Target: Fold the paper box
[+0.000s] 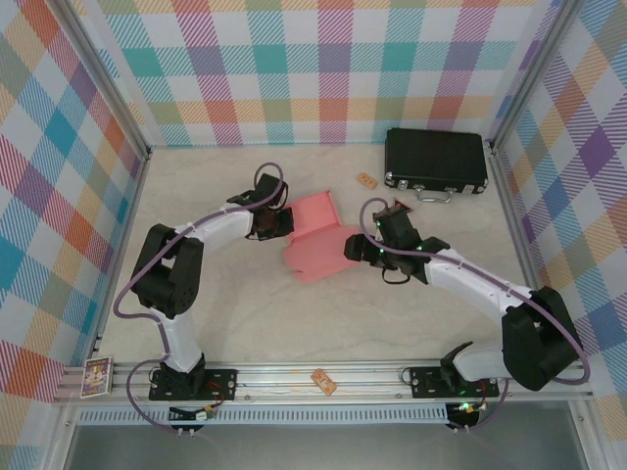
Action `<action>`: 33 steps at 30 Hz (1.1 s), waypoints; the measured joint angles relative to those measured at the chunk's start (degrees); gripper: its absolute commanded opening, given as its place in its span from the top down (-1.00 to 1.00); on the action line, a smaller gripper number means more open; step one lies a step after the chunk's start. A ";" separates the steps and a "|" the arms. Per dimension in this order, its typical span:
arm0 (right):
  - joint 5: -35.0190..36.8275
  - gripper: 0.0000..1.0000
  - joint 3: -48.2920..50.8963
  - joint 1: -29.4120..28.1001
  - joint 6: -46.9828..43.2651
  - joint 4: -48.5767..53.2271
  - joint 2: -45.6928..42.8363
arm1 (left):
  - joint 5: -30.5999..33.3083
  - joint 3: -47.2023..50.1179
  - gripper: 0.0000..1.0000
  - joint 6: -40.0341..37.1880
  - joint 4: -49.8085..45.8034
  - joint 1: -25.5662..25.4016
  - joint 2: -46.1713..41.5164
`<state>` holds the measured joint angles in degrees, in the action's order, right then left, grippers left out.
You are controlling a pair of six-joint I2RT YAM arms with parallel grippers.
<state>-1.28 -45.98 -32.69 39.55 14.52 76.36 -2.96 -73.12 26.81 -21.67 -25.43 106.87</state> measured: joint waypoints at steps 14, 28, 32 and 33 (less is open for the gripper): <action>-9.05 -0.07 8.04 -0.83 12.35 -21.62 5.62 | -0.46 1.31 1.00 4.39 2.78 0.00 -0.17; -8.20 0.78 7.32 -2.93 16.35 -25.90 9.11 | -1.11 2.23 0.72 6.62 4.17 0.00 -0.20; -6.43 0.82 4.13 -2.91 15.45 -20.65 9.09 | -1.05 3.37 0.46 7.06 4.26 0.04 -0.20; -5.97 0.83 3.13 -2.95 15.02 -18.99 9.09 | -1.18 3.63 0.41 7.02 4.09 0.04 -0.20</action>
<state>-7.25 -42.85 -35.64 54.57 -4.47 85.45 -4.14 -69.49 33.82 -17.58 -25.39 106.67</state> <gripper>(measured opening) 0.093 0.254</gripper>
